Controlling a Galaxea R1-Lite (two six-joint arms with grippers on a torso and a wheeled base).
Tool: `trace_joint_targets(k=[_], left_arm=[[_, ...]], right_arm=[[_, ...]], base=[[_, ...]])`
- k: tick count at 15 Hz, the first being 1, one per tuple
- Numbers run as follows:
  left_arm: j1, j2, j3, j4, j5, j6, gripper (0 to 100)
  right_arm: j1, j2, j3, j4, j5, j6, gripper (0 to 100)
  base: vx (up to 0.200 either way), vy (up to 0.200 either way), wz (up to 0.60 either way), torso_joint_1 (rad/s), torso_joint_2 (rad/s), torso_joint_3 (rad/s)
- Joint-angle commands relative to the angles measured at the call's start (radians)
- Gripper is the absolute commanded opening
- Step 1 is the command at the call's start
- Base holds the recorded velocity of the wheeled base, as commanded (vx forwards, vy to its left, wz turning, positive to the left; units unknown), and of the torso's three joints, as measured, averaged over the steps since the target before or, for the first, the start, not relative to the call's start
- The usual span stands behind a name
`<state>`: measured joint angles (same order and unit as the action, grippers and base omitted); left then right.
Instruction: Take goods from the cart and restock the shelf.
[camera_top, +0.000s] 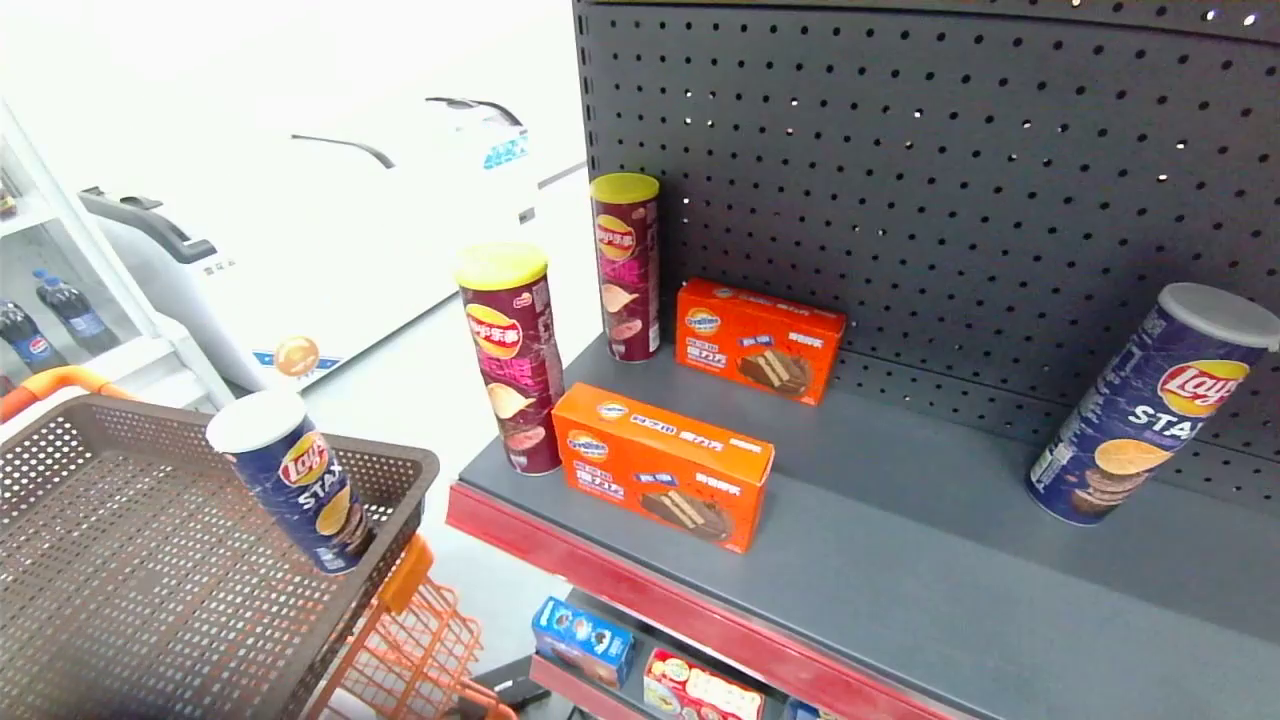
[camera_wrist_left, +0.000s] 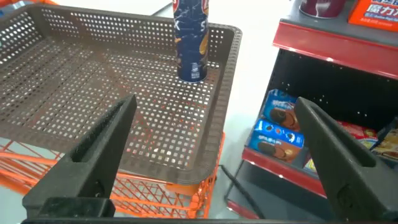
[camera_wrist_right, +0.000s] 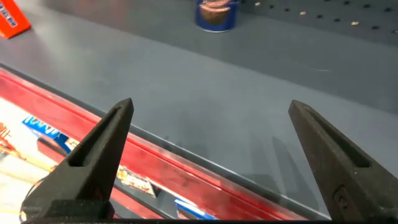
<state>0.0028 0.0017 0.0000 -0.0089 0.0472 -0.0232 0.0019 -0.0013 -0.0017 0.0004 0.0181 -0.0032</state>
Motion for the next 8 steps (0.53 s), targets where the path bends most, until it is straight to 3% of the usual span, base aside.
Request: trace_joint_targets(k=[1,6,7,8], left_arm=[[-0.001,0.000,0.000,0.000,-0.001,0.000,100],[-0.001,0.000,0.000,0.000,-0.003,0.002,100],[0.000,0.000,-0.017,0.000,-0.001,0.000,100],[-0.004,0.044,-0.104,0.007,-0.004,0.017,100]], right_arm=[[0.000,0.001,0.000,0.000,0.000,-0.001,100],[0.000,0.001,0.000,0.000,0.002,-0.001,100],[0.000,0.001,0.000,0.000,0.002,-0.001,100],[0.000,0.001,0.000,0.000,0.000,0.000,100]], base=[[0.000,0.000,0.00,0.000,0.00,0.000],[0.000,0.000,0.00,0.000,0.00,0.000],[0.000,0.000,0.00,0.000,0.00,0.000],[0.000,0.000,0.00,0.000,0.00,0.000]])
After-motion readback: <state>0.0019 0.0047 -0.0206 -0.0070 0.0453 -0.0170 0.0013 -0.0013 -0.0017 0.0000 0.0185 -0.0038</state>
